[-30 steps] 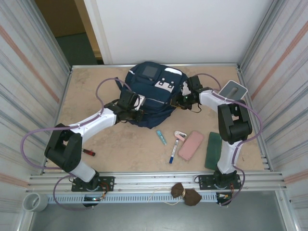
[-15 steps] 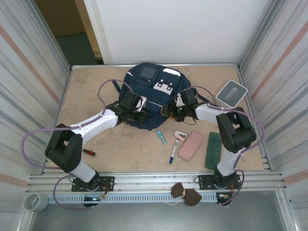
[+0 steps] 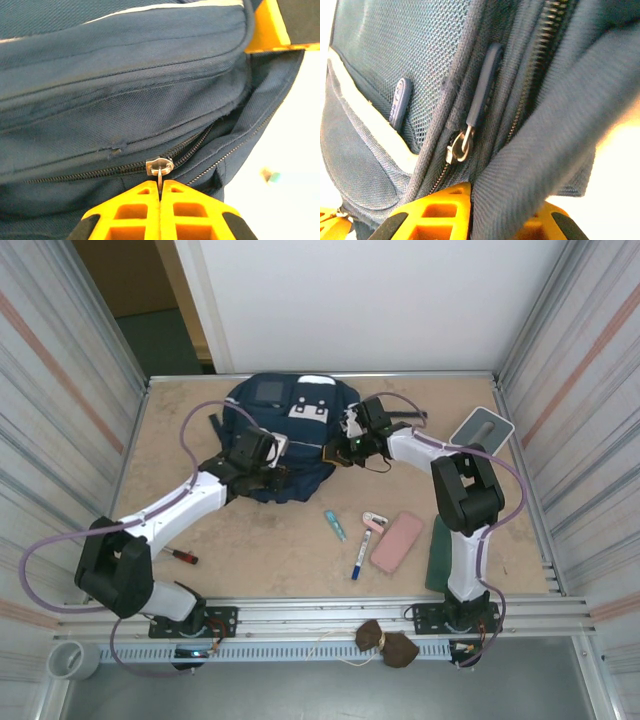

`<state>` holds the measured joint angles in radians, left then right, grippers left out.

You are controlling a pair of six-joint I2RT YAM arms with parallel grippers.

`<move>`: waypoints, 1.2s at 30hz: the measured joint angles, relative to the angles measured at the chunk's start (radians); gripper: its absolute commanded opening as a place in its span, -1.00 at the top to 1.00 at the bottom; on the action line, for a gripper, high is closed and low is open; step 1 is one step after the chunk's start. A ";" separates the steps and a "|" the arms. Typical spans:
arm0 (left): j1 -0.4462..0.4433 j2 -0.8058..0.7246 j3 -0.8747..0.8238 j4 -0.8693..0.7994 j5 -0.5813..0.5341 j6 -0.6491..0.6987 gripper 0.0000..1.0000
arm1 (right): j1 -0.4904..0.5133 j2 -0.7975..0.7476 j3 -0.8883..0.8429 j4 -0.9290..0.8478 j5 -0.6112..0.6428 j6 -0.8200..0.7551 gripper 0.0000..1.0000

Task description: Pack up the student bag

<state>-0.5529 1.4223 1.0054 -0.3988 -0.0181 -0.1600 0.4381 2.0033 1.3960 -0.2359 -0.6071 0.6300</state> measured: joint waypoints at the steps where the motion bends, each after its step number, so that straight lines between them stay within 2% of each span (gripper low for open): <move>1: -0.005 0.000 0.000 -0.001 0.011 0.001 1.00 | -0.006 0.002 0.003 -0.012 0.002 -0.016 0.77; 6: -0.047 0.045 0.017 0.008 0.069 0.007 1.00 | -0.105 0.041 0.055 -0.091 0.003 -0.060 0.75; 9: -0.051 0.132 0.086 0.013 0.091 0.008 1.00 | -0.179 0.132 0.185 -0.110 0.011 -0.059 0.70; 12: -0.051 0.192 0.140 0.015 0.108 0.008 1.00 | -0.223 0.204 0.306 -0.114 0.040 -0.054 0.52; 15: -0.050 0.205 0.158 0.016 0.127 0.007 1.00 | -0.235 0.211 0.332 -0.117 0.070 -0.052 0.23; 18: -0.050 0.205 0.158 0.019 0.134 0.006 1.00 | -0.228 0.146 0.227 -0.086 0.086 -0.050 -0.10; 23: -0.048 0.209 0.159 0.032 0.143 0.005 1.00 | -0.161 -0.107 -0.134 -0.016 0.090 -0.005 -0.58; 27: -0.048 0.219 0.159 0.037 0.153 0.005 1.00 | -0.074 -0.224 -0.261 0.048 0.098 0.034 -0.70; 29: -0.048 0.220 0.159 0.037 0.154 0.003 1.00 | -0.029 -0.224 -0.264 0.086 0.114 0.049 -0.68; 30: -0.048 0.220 0.159 0.037 0.154 0.002 1.00 | -0.006 -0.216 -0.262 0.105 0.122 0.055 -0.56; 34: -0.048 0.219 0.155 0.039 0.146 0.002 1.00 | 0.034 -0.146 -0.208 0.101 0.181 0.054 0.25; 36: -0.041 0.216 0.137 0.050 0.137 0.002 1.00 | 0.034 -0.124 -0.195 0.089 0.208 0.047 0.51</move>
<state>-0.5941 1.6382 1.1419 -0.3492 0.1192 -0.1577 0.4725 1.8790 1.2015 -0.1471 -0.3988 0.6765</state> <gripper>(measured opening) 0.063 0.357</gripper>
